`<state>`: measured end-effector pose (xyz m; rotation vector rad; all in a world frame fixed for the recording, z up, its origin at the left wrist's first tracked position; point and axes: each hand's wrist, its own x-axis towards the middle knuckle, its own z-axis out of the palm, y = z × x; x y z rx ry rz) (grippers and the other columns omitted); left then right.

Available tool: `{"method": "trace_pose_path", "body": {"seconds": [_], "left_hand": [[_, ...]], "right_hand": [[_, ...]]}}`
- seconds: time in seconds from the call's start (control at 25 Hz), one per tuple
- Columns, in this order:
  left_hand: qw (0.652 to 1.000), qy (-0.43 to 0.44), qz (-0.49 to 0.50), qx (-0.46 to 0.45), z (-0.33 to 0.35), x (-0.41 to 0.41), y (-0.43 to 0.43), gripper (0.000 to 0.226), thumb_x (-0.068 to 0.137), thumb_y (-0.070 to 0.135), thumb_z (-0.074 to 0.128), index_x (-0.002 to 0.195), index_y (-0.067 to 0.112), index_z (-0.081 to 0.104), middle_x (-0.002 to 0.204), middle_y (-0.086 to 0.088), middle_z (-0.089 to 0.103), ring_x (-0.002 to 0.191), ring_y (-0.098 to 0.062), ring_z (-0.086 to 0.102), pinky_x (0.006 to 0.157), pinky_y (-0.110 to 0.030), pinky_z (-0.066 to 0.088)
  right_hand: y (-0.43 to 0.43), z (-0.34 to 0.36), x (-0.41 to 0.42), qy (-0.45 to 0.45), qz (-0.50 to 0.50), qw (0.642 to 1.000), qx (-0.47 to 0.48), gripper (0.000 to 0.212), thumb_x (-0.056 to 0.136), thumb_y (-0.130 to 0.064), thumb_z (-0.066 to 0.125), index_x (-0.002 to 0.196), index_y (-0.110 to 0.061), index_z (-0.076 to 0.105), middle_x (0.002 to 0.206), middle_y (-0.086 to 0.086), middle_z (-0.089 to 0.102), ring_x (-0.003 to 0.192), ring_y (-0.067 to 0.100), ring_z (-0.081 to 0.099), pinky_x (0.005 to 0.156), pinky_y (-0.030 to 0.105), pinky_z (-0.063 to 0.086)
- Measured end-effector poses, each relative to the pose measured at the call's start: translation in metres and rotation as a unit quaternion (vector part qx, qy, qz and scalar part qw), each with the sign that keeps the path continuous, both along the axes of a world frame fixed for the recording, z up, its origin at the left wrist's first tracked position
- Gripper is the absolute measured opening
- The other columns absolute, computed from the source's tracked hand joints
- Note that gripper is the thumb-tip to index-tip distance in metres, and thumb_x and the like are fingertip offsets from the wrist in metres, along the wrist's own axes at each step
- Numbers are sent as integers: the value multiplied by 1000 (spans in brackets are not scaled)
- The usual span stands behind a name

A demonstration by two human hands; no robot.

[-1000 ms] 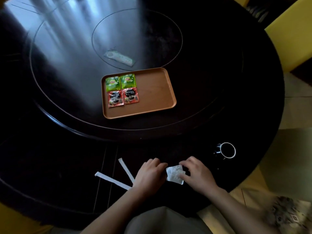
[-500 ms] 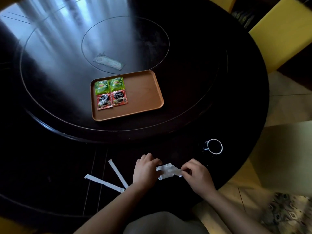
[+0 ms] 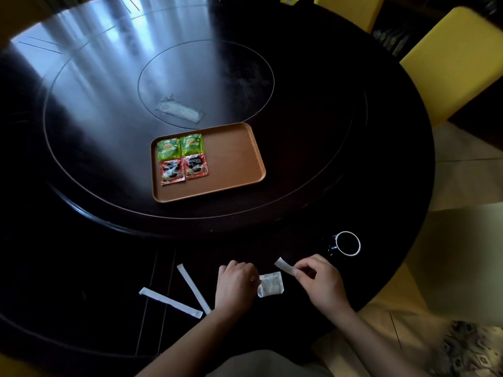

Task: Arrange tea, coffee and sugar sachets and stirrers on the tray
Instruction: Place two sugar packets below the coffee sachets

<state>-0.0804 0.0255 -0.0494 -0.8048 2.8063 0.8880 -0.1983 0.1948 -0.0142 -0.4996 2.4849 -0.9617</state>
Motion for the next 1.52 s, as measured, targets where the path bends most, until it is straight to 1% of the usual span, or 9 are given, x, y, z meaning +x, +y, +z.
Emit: {"method": "trace_pose_path", "body": {"seconds": [0.12,0.28,0.48,0.6,0.76,0.88,1.08,1.24,1.52], "left_hand": [[998,-25,-60,-8,-1,-3,4,34,81,51,68,111,36,64,102,13,60,100,-12,51,85,-29,34],[998,-21,-53,-18,-2,-13,13,19,83,41,72,100,33,68,100,12,54,100,-13,47,87,-27,35],[998,-33,-35,-31,-5,-13,14,30,85,44,70,111,30,64,101,10,63,100,-13,50,86,-26,28],[999,-46,-21,-14,-2,-16,14,24,86,46,67,103,28,68,96,10,67,96,-12,53,85,-29,29],[991,-23,50,118,13,-12,7,29,81,56,70,75,28,67,79,13,64,82,-6,56,74,-24,37],[930,8,172,324,36,-5,-8,18,78,37,82,77,22,71,76,1,73,70,-12,71,60,-25,57],[837,63,288,462,64,18,-40,14,86,26,77,92,13,77,87,-11,78,81,-29,76,78,-46,63],[837,125,337,413,74,30,-71,8,87,25,75,88,18,79,85,-5,78,80,-24,76,71,-37,63],[934,227,251,115,76,6,-173,9,77,24,84,84,21,81,82,8,69,77,-4,66,69,-24,55]], "right_hand": [[-3,4,-2,-4,-5,1000,6,11,82,-19,77,79,-28,72,85,-11,65,80,2,62,68,14,46],[-2,7,2,-7,-16,1000,9,8,83,-20,76,81,-26,72,86,-10,65,82,2,62,68,16,47],[-1,8,6,-12,-33,999,-1,6,83,-20,76,81,-24,72,86,-11,66,81,1,62,70,16,48],[-2,11,3,-11,-33,999,-5,4,84,-21,76,82,-23,73,86,-10,66,81,2,63,70,17,49],[-4,15,-1,-9,-33,999,1,3,84,-21,75,85,-22,73,87,-10,65,82,2,62,68,14,46],[-8,17,-2,-16,-31,999,-3,4,84,-19,75,85,-23,72,87,-10,65,82,2,63,68,15,48],[-31,22,-3,-16,-19,999,-20,5,84,-21,76,81,-25,72,85,-10,66,78,-1,63,64,13,47],[-60,25,-2,-20,1,999,-38,10,83,-18,76,78,-26,72,83,-9,67,82,-7,60,66,8,47],[-111,32,-13,-8,60,997,-49,13,83,-18,77,77,-28,72,82,-11,67,81,-2,63,68,10,48]]}}
